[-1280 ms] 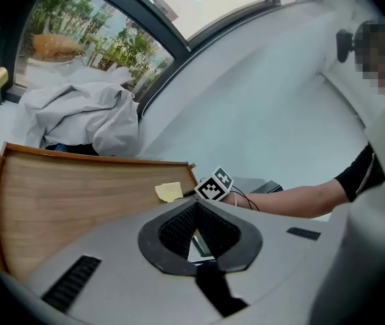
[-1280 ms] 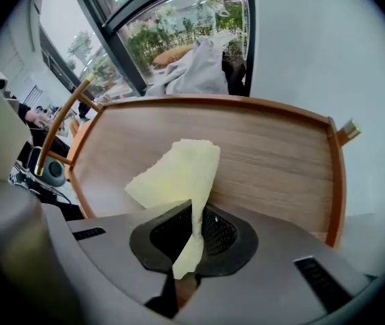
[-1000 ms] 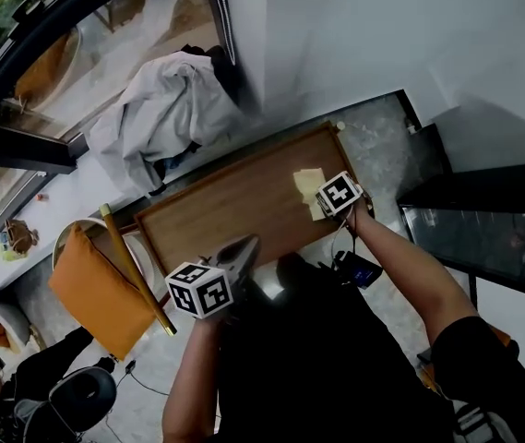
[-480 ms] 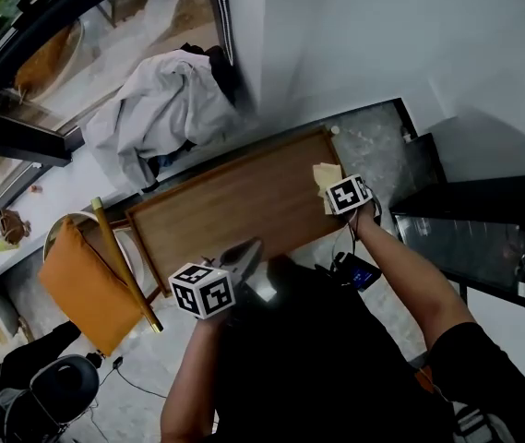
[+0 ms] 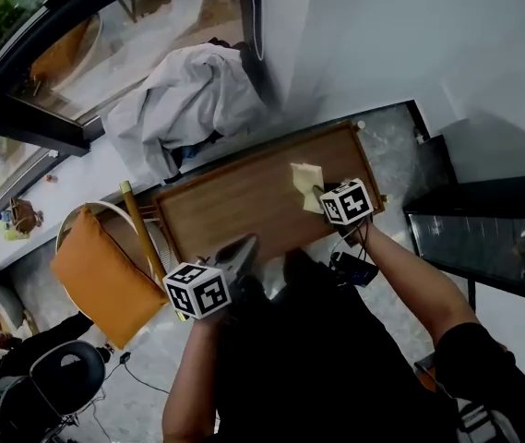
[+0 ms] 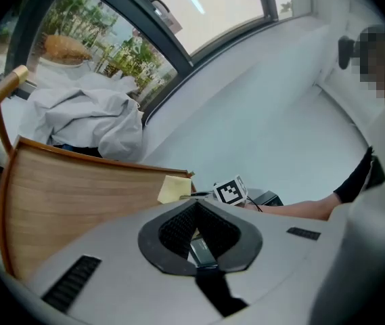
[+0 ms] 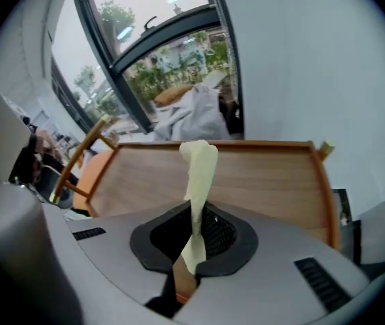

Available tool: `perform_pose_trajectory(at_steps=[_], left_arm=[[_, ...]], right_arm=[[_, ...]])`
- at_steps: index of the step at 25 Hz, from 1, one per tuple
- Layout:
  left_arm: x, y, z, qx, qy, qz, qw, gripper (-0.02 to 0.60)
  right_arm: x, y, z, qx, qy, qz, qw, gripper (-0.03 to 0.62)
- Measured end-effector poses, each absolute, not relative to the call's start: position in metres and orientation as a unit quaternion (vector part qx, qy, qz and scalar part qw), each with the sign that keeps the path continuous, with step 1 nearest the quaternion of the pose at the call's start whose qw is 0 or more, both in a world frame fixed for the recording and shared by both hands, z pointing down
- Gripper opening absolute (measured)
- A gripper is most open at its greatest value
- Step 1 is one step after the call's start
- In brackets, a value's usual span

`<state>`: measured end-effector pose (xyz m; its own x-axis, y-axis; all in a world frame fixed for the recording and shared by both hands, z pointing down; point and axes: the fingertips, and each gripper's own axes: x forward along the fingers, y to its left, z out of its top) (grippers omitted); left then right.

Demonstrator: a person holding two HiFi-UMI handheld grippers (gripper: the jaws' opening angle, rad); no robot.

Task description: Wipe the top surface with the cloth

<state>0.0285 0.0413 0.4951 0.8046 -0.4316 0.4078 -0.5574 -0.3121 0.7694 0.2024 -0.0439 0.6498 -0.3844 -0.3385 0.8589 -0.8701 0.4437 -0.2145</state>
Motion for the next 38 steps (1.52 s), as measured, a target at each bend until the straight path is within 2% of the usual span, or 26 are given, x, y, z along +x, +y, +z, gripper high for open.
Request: perform_pose_trajectory(at_steps=[4,9,16,21,29,32,38], left_arm=[[-0.036,0.054,0.486,0.802,-0.332,0.054,0.494,0.009],[-0.119,0.081,0.489,0.783,-0.371,0.044,0.497,0.009],[-0.183,0.12,0.502,0.761,-0.404,0.038,0.505,0.008],[-0.208,0.143,0.509,0.752,-0.412,0.041,0.513,0.008],[-0.215,0.159,0.517,0.747,-0.408,0.051,0.522,0.008],[-0.211,0.154,0.517,0.749,-0.406,0.05,0.521,0.008],[-0.191,0.144,0.512,0.754,-0.397,0.049,0.521,0.009]], right_arm=[[0.077,-0.015,0.63,0.303,-0.812,0.358,0.348,0.032],[-0.068,0.034,0.629,0.163,-0.852,0.366,0.337,0.032],[-0.178,0.092,0.656,0.062,-0.847,0.389,0.358,0.032],[-0.21,0.109,0.686,0.048,-0.841,0.354,0.406,0.032],[-0.213,0.099,0.712,0.076,-0.836,0.265,0.474,0.032],[-0.199,0.094,0.723,0.086,-0.825,0.237,0.507,0.032],[-0.158,0.08,0.725,0.106,-0.809,0.261,0.516,0.032]])
